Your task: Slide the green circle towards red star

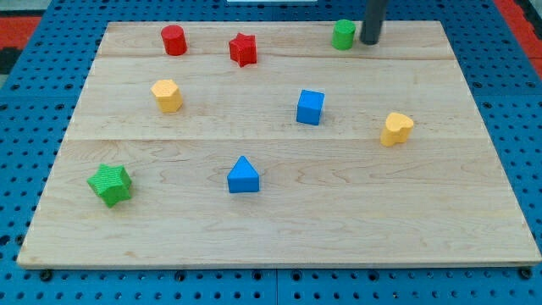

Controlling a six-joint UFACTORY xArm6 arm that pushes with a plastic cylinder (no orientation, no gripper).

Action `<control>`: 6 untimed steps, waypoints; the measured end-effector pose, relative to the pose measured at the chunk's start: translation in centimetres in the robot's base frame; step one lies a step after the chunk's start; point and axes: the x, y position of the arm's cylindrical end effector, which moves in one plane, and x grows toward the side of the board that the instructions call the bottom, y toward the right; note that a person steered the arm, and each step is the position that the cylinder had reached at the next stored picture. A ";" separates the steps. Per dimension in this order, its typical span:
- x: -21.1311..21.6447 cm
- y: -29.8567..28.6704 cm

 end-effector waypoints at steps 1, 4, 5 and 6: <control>-1.4 1.9; 0.6 -6.0; 3.3 -5.9; 3.1 -9.8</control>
